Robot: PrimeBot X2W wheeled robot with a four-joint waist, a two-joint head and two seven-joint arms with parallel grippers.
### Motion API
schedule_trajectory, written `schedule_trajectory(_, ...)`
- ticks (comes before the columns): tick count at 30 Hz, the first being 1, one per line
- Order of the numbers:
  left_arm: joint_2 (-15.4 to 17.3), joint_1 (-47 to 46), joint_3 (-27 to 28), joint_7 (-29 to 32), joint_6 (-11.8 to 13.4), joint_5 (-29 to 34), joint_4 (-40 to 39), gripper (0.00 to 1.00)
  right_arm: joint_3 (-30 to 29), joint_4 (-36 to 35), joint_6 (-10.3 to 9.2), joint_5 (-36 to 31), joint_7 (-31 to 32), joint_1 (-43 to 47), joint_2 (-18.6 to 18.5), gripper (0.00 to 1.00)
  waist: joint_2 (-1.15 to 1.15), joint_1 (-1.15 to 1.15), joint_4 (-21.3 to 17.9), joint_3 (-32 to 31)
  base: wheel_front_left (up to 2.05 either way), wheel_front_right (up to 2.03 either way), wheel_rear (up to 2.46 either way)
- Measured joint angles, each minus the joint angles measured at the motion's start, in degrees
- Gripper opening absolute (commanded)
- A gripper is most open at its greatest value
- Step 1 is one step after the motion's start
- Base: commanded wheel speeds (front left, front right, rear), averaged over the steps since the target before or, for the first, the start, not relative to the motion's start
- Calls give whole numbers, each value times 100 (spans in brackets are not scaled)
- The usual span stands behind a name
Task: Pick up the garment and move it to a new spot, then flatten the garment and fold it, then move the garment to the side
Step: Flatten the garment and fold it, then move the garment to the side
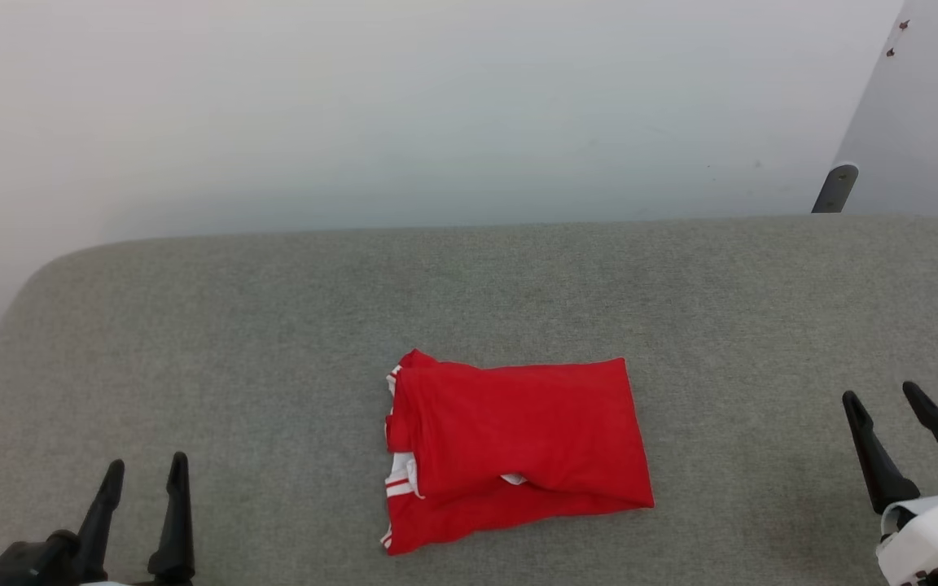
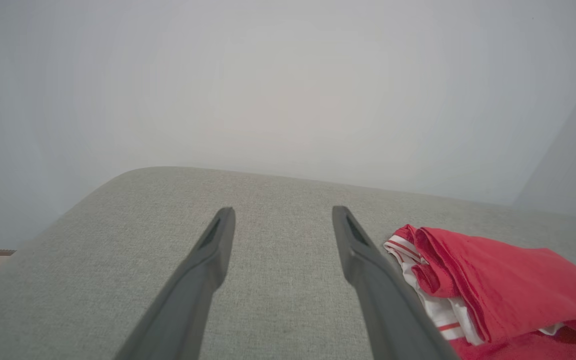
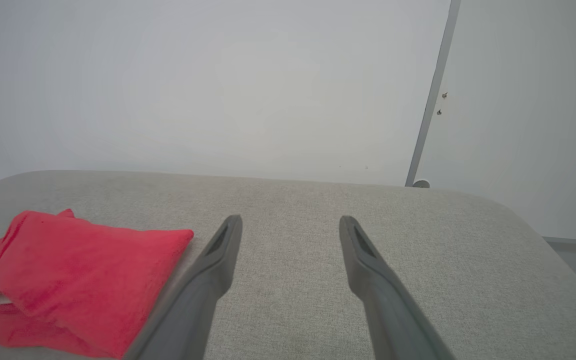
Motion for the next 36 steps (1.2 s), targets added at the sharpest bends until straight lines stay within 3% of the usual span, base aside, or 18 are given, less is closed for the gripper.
schedule_trajectory(20,10,-9,-79,3,25,-73,-151,100,14,-214,0,-123,314,147,102,100,0,0,129,14,0,0,0)
schedule_trajectory(36,-98,-34,-368,100,59,-126,-259,100,903,513,0,267,1254,-745,-55,100,0,0,991,240,0,0,0)
